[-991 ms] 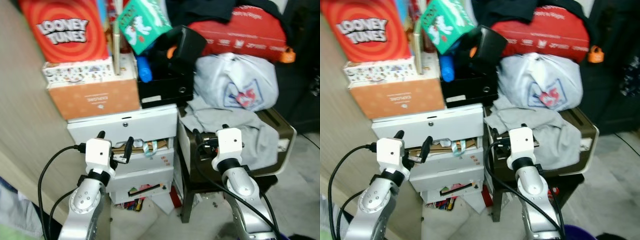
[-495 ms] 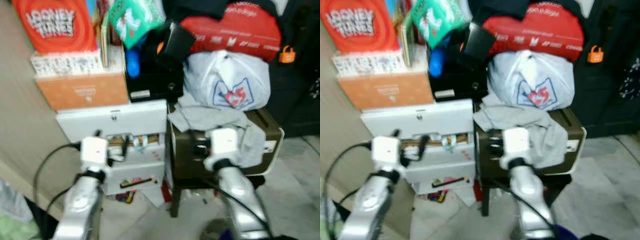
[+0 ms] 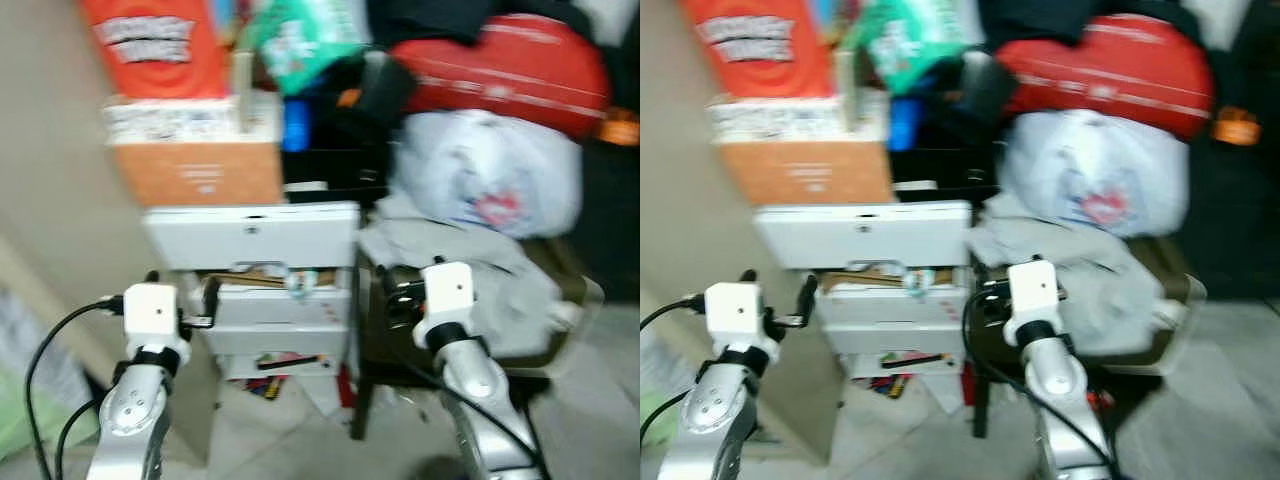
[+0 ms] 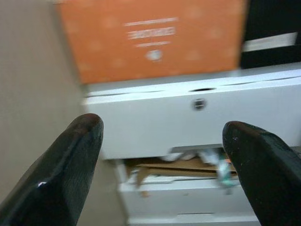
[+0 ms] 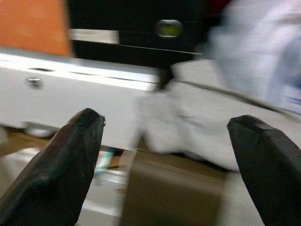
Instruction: Clean up the room
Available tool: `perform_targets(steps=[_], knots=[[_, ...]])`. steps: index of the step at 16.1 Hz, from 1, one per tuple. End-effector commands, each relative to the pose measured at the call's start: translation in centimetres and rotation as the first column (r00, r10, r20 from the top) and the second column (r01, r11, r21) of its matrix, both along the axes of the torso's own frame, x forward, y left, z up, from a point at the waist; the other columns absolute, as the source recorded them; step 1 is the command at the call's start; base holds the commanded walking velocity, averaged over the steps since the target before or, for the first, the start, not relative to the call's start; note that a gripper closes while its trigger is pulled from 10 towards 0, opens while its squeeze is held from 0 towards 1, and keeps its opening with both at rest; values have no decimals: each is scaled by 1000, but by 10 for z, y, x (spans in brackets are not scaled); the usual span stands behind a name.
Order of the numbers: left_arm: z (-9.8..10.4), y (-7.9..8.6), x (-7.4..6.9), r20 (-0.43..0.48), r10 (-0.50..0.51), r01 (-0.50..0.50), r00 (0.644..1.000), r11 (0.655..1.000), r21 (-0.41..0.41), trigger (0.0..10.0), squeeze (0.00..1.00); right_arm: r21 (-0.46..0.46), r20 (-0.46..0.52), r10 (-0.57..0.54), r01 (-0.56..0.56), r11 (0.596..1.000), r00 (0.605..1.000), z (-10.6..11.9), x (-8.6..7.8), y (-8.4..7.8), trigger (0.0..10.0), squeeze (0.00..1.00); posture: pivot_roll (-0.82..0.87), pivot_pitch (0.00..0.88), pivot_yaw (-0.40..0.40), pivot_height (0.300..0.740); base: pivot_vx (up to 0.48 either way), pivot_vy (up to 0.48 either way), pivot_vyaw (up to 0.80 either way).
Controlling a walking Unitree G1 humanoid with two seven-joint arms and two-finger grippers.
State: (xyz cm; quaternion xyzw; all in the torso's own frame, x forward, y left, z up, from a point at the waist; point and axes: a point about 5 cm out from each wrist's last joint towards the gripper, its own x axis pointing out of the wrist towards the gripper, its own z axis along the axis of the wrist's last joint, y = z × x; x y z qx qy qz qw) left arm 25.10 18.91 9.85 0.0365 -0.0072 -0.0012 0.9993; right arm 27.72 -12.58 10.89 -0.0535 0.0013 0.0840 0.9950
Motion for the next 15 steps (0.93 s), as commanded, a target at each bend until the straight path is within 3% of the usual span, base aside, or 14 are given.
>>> perform_targets(steps=[1,7,12,15], knots=[[2,-5,1,12,-22,22,1000,1000,-6,10000,0,-2,7,15,-15,1000,1000,3,0,2,10000,0,-8,13,26,740,0,0,794],[3,-13,2,19,-62,63,998,998,-31,10000,0,1,-3,24,-24,1000,1000,2,1,3,10000,0,-12,21,23,740,0,0,793],[-13,1,-4,-51,-31,32,998,999,3,10000,0,21,-98,4,-2,1000,995,-16,-3,-2,10000,0,-11,21,22,740,0,0,786],[-19,19,-6,-74,48,-44,996,998,46,10000,0,15,-104,-2,4,1000,995,-17,-1,-8,10000,0,-13,15,21,740,0,0,656]])
